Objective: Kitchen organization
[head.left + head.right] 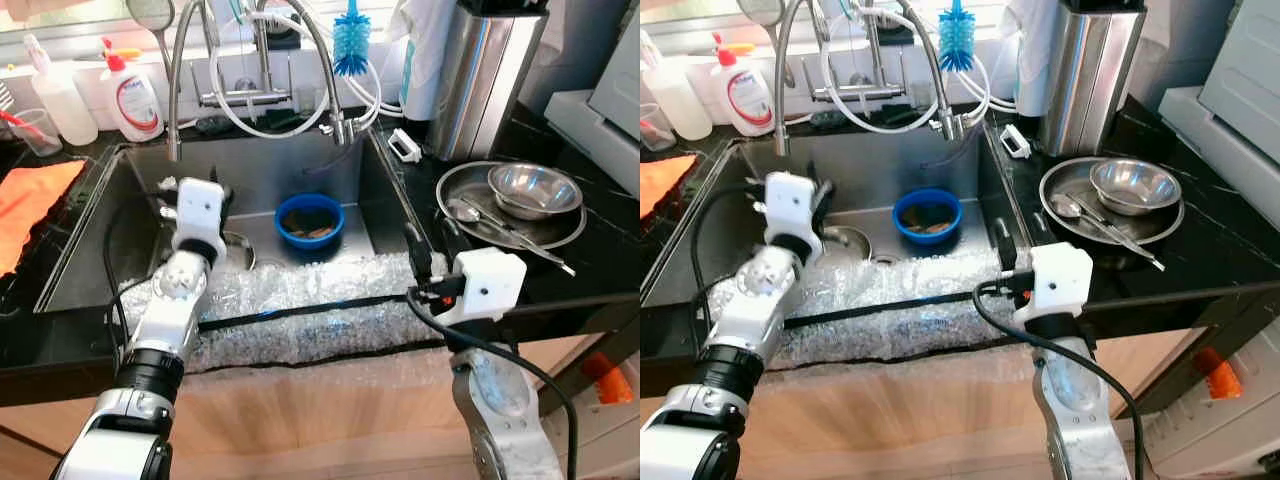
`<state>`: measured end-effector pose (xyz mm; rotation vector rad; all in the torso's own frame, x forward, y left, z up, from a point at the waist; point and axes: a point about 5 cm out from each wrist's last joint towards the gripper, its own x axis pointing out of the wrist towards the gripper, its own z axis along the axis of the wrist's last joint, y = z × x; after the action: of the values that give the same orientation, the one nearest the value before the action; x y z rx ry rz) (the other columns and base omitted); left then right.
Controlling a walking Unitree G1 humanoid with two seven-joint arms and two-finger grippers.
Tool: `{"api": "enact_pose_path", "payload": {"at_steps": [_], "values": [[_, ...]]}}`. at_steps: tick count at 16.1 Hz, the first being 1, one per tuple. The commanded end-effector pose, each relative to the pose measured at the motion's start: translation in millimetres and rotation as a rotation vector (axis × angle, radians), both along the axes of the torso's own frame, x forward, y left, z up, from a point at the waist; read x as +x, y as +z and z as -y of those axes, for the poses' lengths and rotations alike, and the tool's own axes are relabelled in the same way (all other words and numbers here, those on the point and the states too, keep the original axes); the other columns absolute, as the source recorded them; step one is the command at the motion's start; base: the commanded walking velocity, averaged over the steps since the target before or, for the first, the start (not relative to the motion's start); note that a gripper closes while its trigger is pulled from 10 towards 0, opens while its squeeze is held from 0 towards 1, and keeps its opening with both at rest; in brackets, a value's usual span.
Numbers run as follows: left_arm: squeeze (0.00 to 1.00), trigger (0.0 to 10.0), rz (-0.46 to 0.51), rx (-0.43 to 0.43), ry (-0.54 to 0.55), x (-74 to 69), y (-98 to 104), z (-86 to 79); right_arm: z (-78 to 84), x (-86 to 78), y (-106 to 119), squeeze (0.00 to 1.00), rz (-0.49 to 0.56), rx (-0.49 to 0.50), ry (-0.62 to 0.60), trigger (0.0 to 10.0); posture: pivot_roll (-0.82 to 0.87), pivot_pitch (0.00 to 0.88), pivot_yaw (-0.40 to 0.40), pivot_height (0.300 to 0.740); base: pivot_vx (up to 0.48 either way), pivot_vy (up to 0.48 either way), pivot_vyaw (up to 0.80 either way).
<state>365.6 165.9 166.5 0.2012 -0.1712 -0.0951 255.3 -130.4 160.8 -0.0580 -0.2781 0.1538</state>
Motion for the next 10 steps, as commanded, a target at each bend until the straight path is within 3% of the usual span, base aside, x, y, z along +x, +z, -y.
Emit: {"api": "enact_pose_path", "payload": {"at_steps": [1, 4, 5, 6, 10], "values": [[0.0, 10.0, -0.016, 0.025, 0.008, -4.7, -8.3, -6.1, 0.1, -0.2, -2.1, 0.0, -0.005, -0.005, 0.003, 10.0, -0.1, 0.0, 0.059, 0.74, 0.0, 0.0, 0.0], [0.01, 10.0, -0.019, 0.001, 0.02, -8.3, -14.5, -7.9, -1.3, 1.7, -2.5, 0.0, -0.009, -0.009, 0.02, 10.0, -0.09, 0.0, 0.046, 0.74, 0.0, 0.0, 0.0], [0.25, 10.0, -0.02, 0.0, 0.015, -8.3, -15.0, -6.7, -1.8, 1.8, -2.4, 0.0, -0.008, -0.011, 0.024, 10.0, -0.09, 0.0, 0.044, 0.74, 0.0, 0.0, 0.0], [0.88, 10.0, -0.023, -0.011, 0.01, -8.4, -16.0, -5.4, -1.6, 2.8, -1.5, 0.0, -0.007, -0.009, 0.022, 10.0, -0.09, 0.0, 0.043, 0.74, 0.0, 0.0, 0.0], [0.87, 10.0, -0.023, 0.003, 0.0, -9.1, -16.5, -4.4, 0.9, 2.8, -4.7, 0.0, -0.024, -0.004, 0.005, 10.0, -0.09, 0.0, 0.049, 0.74, 0.0, 0.0, 0.0]]}}
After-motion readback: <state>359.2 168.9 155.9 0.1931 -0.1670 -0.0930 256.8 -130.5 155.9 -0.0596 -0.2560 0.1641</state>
